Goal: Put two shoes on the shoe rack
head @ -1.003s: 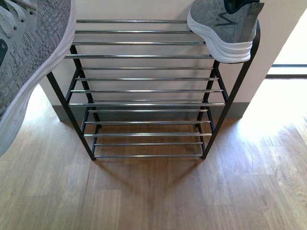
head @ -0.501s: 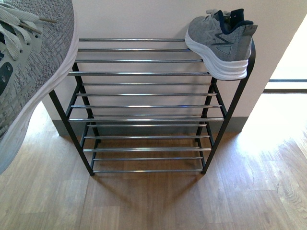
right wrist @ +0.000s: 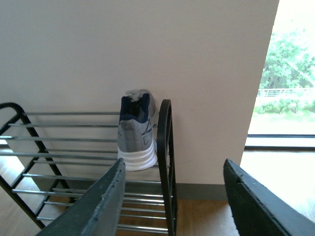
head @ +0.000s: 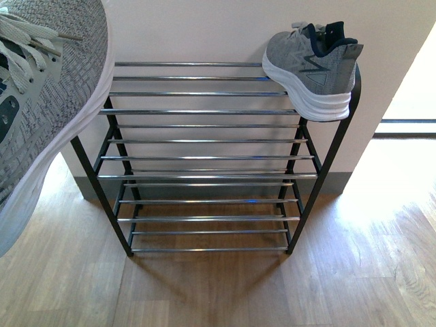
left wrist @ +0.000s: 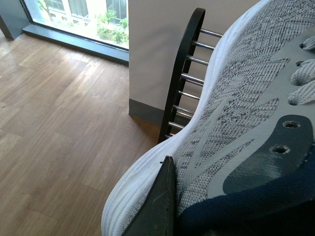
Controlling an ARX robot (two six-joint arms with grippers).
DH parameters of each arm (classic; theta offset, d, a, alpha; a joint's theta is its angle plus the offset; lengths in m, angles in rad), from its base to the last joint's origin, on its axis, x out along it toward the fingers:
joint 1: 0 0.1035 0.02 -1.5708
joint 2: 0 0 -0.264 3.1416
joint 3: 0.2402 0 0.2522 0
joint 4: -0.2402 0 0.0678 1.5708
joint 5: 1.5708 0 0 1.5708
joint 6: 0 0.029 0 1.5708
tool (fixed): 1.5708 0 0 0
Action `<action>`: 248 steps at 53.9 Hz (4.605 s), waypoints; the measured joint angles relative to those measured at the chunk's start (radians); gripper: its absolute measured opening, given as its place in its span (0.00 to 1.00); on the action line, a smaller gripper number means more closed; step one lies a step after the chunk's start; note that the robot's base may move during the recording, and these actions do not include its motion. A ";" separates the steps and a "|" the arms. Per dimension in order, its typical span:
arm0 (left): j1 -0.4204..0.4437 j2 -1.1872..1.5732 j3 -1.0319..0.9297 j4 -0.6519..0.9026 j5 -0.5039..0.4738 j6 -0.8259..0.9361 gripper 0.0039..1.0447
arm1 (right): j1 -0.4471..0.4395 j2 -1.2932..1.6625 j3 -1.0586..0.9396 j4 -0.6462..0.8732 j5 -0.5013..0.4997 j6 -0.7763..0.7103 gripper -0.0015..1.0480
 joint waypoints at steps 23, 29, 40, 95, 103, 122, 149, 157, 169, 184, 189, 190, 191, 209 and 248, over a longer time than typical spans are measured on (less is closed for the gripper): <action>0.000 0.000 0.000 0.000 0.000 0.000 0.01 | 0.174 -0.237 -0.197 -0.039 0.168 -0.047 0.01; 0.000 0.000 0.000 0.000 0.000 0.000 0.01 | 0.196 -0.285 -0.222 -0.063 0.190 -0.047 0.01; 0.000 0.000 0.000 0.000 0.000 0.000 0.01 | 0.300 -0.365 -0.253 -0.113 0.288 -0.047 0.01; 0.000 0.000 0.000 0.000 0.000 0.000 0.01 | 0.308 -0.753 -0.298 -0.459 0.298 -0.047 0.01; 0.000 0.000 0.000 0.000 0.000 0.000 0.01 | 0.308 -0.827 -0.298 -0.507 0.300 -0.047 0.01; 0.000 0.000 0.000 0.000 0.000 0.000 0.01 | 0.308 -0.830 -0.298 -0.507 0.300 -0.048 0.19; 0.032 0.226 0.155 0.120 0.266 0.151 0.01 | 0.308 -0.830 -0.298 -0.507 0.300 -0.048 0.93; 0.051 0.411 0.350 0.071 0.329 0.098 0.01 | 0.308 -0.830 -0.298 -0.507 0.300 -0.048 0.91; 0.084 0.735 0.755 -0.106 0.349 -0.148 0.01 | 0.308 -0.830 -0.298 -0.507 0.300 -0.048 0.91; 0.065 1.048 1.175 -0.306 0.394 -0.362 0.01 | 0.308 -0.830 -0.298 -0.507 0.300 -0.049 0.91; 0.054 1.153 1.312 -0.386 0.397 -0.410 0.01 | 0.308 -0.830 -0.298 -0.507 0.300 -0.048 0.91; 0.051 1.181 1.348 -0.403 0.398 -0.414 0.01 | 0.308 -0.830 -0.298 -0.507 0.300 -0.048 0.91; 0.050 1.200 1.372 -0.412 0.402 -0.415 0.01 | 0.308 -0.830 -0.298 -0.507 0.300 -0.048 0.91; 0.023 1.423 1.767 -0.601 0.438 -0.446 0.01 | 0.308 -0.830 -0.298 -0.507 0.300 -0.049 0.91; -0.010 1.483 1.864 -0.636 0.454 -0.458 0.01 | 0.308 -0.830 -0.298 -0.507 0.300 -0.048 0.91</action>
